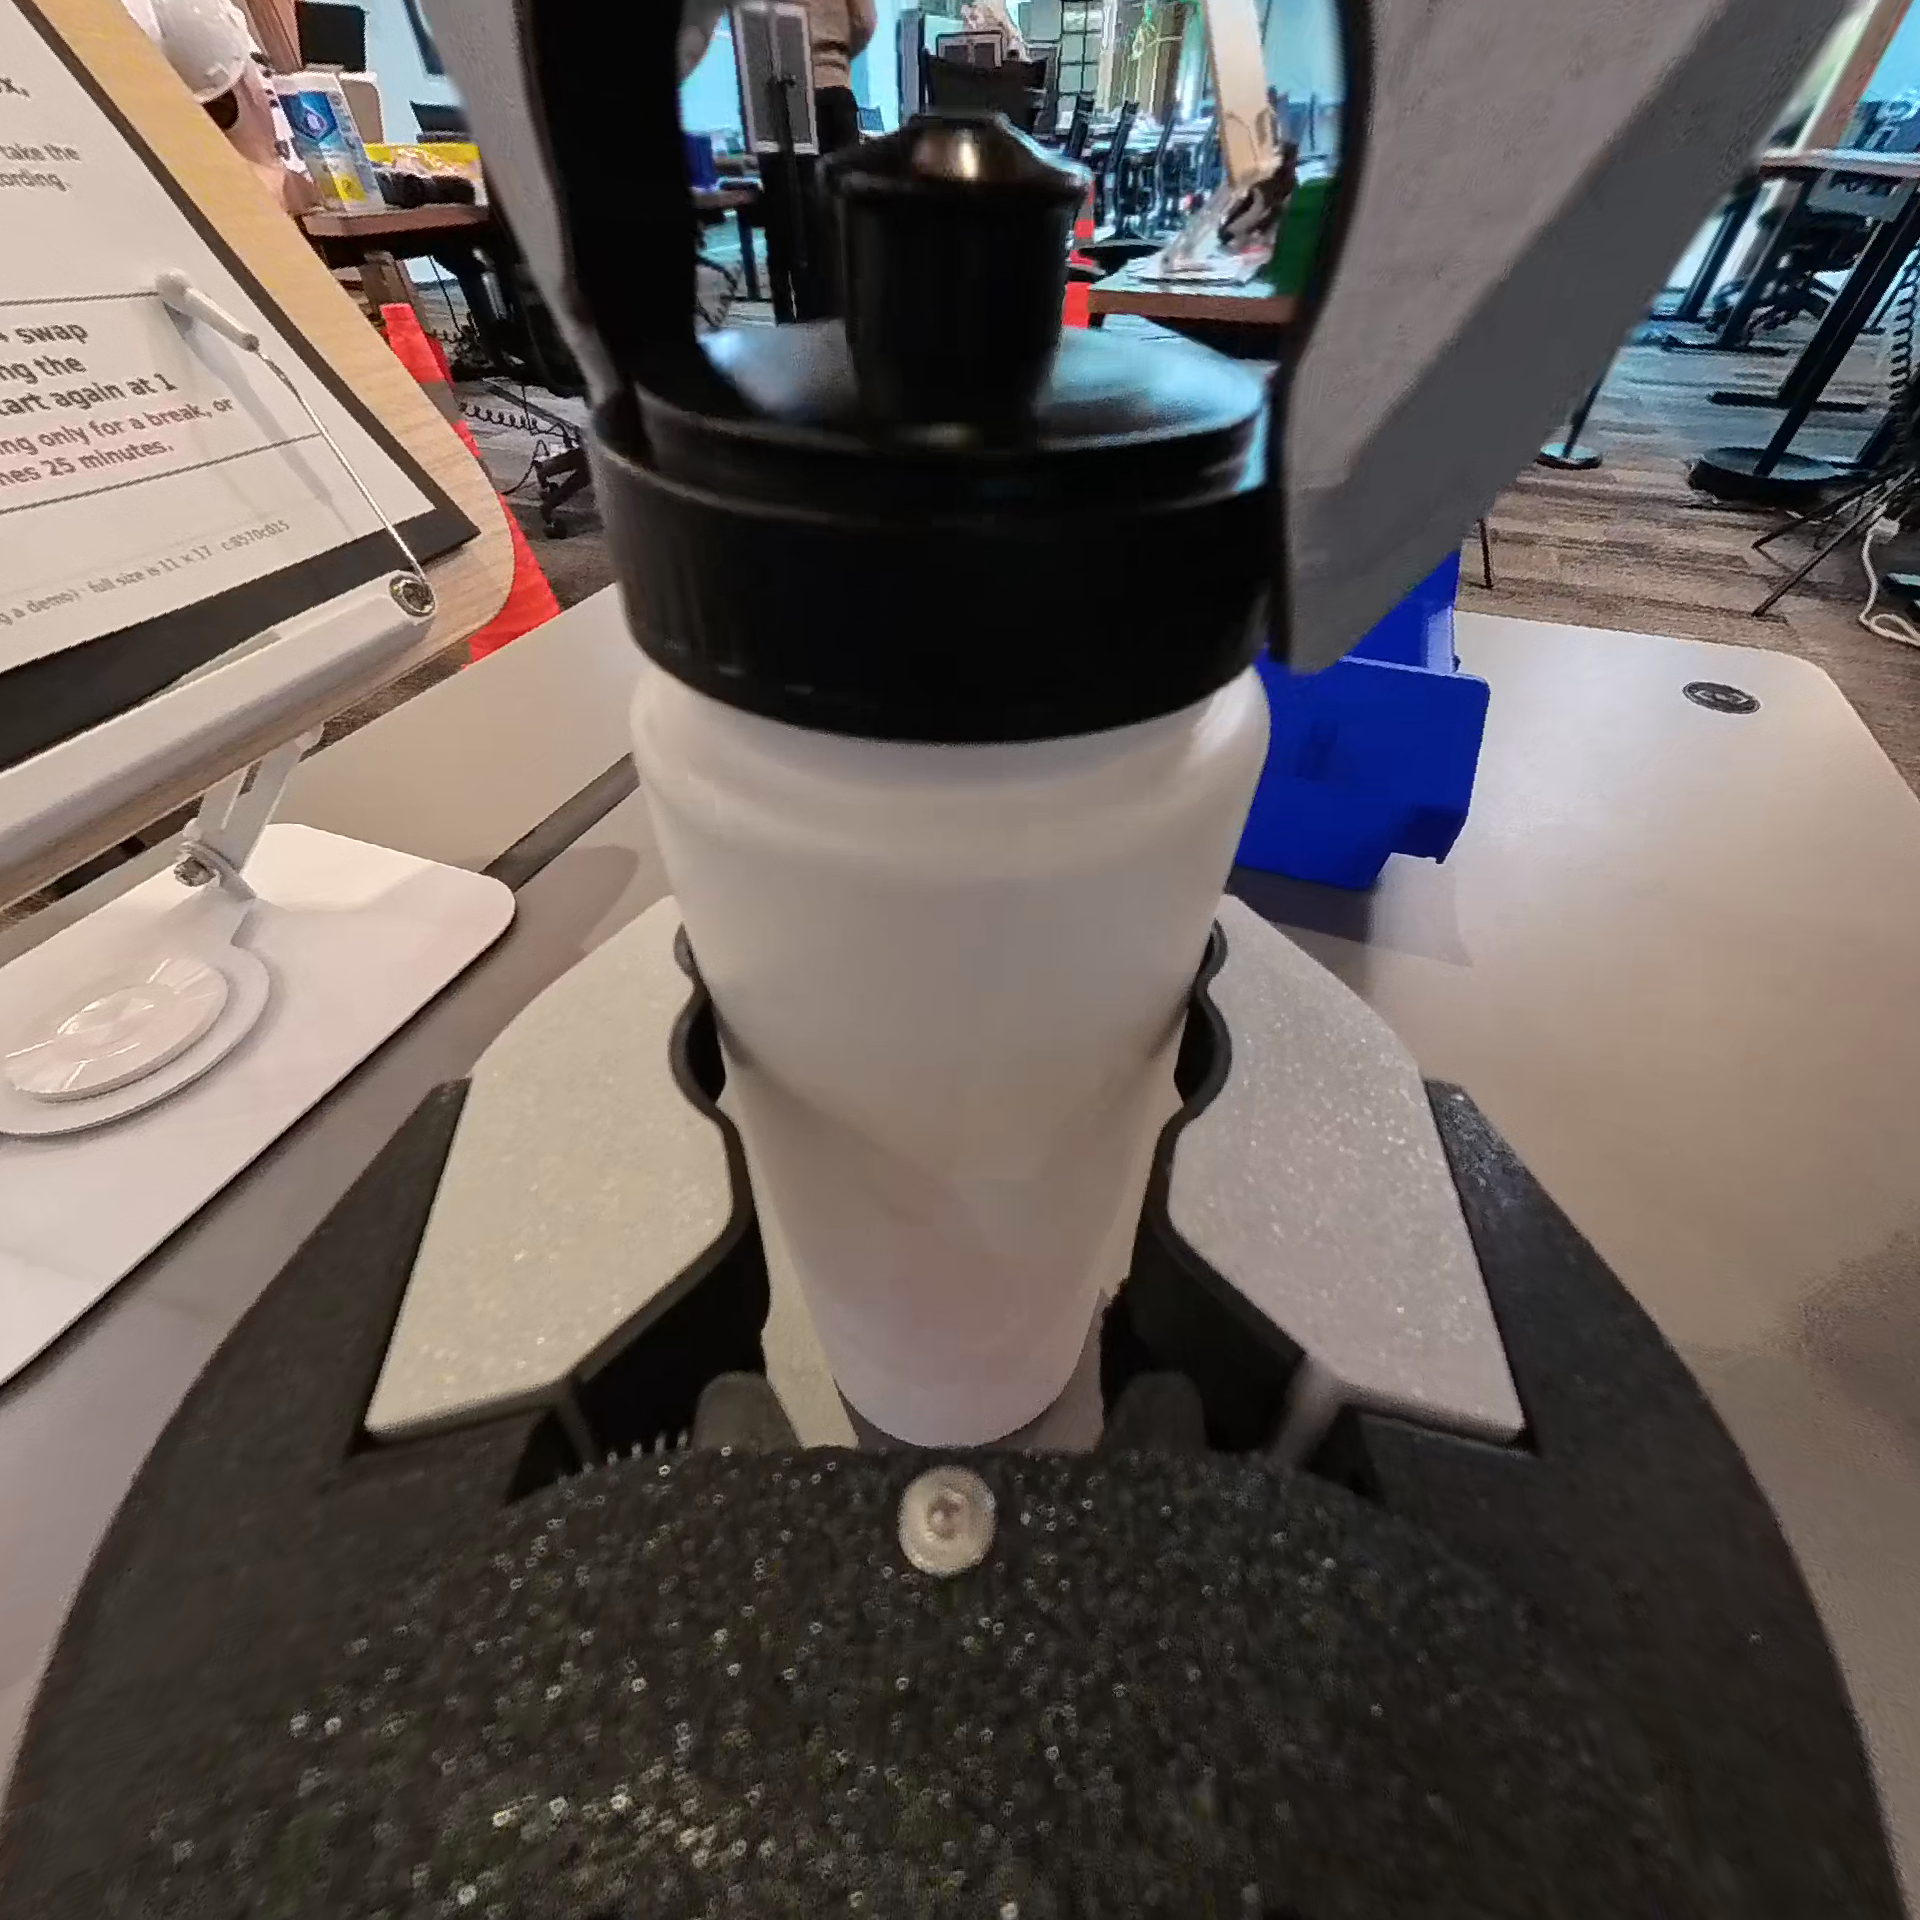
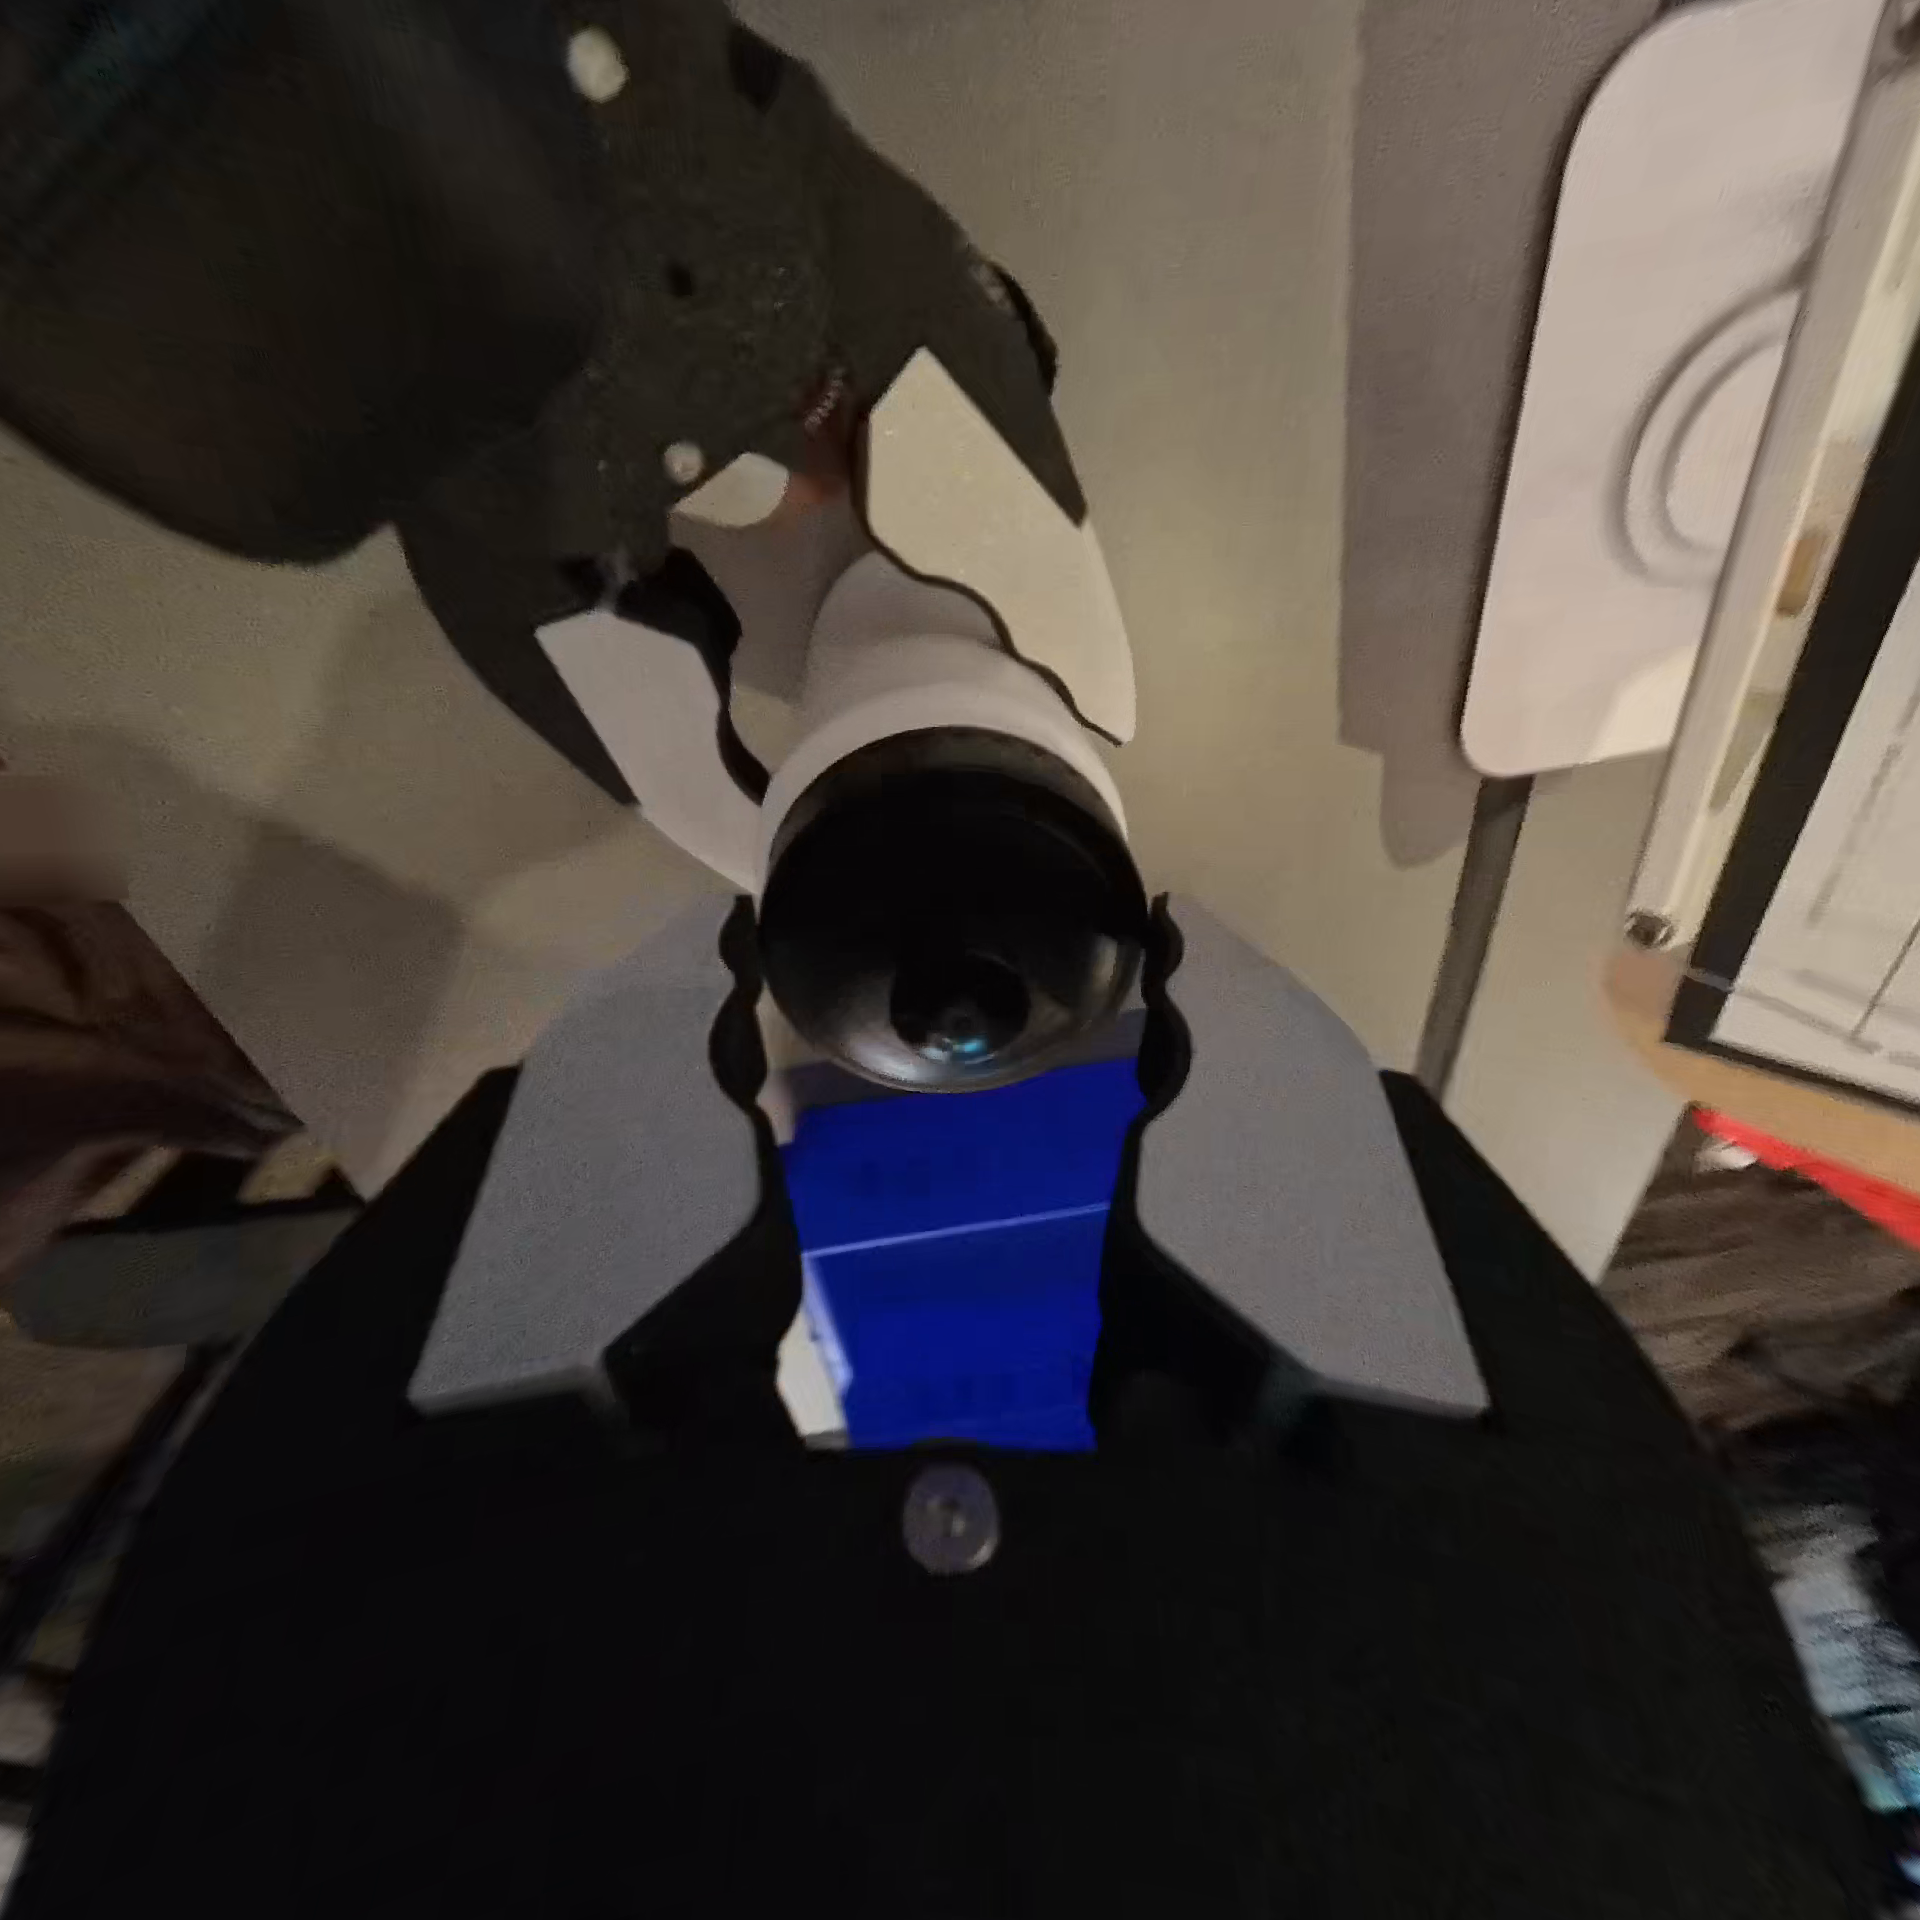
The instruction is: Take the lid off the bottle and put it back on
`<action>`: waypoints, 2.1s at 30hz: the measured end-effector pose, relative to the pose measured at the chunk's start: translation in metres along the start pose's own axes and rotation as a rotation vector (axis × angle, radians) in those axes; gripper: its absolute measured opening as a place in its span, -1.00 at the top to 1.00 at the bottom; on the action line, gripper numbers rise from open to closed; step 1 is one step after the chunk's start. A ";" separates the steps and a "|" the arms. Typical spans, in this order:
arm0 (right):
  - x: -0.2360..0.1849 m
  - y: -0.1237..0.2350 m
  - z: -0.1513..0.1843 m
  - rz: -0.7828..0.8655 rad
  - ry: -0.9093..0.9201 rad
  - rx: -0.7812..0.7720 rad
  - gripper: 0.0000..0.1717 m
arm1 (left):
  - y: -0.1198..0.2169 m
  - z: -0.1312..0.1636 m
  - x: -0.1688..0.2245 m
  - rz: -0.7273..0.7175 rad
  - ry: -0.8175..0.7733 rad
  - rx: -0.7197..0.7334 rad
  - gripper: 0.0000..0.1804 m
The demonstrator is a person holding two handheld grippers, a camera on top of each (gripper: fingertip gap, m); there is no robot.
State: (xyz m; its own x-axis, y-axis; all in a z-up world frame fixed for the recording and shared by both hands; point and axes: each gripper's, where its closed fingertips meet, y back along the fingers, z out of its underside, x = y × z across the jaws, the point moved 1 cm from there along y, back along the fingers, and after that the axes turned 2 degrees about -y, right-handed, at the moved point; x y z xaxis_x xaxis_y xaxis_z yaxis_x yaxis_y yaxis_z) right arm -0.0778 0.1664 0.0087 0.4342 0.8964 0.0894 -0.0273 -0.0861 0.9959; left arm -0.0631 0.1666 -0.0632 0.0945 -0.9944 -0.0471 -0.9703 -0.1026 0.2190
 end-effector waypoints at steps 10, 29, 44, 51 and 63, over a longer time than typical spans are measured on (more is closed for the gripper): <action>0.000 0.002 -0.003 0.044 0.450 0.069 0.20 | 0.001 0.000 -0.001 0.002 0.009 0.000 0.05; -0.002 0.001 0.002 -0.050 -0.384 0.139 0.18 | 0.001 0.000 0.001 0.006 0.001 0.000 0.05; 0.003 0.020 -0.008 0.019 0.219 0.213 -0.02 | 0.001 0.000 0.001 0.014 0.012 0.001 0.05; 0.010 0.024 -0.004 0.066 -0.353 0.300 -0.27 | 0.000 0.000 0.001 0.013 0.016 0.005 0.05; -0.002 0.000 0.000 -0.014 -0.242 0.102 0.17 | -0.001 0.000 0.005 0.010 -0.004 -0.007 0.05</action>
State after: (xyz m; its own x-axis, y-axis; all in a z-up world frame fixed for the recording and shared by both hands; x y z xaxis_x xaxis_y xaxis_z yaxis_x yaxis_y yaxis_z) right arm -0.0791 0.1646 0.0088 0.6371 0.7686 0.0575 0.0656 -0.1284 0.9895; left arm -0.0614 0.1622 -0.0635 0.0837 -0.9953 -0.0487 -0.9697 -0.0926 0.2259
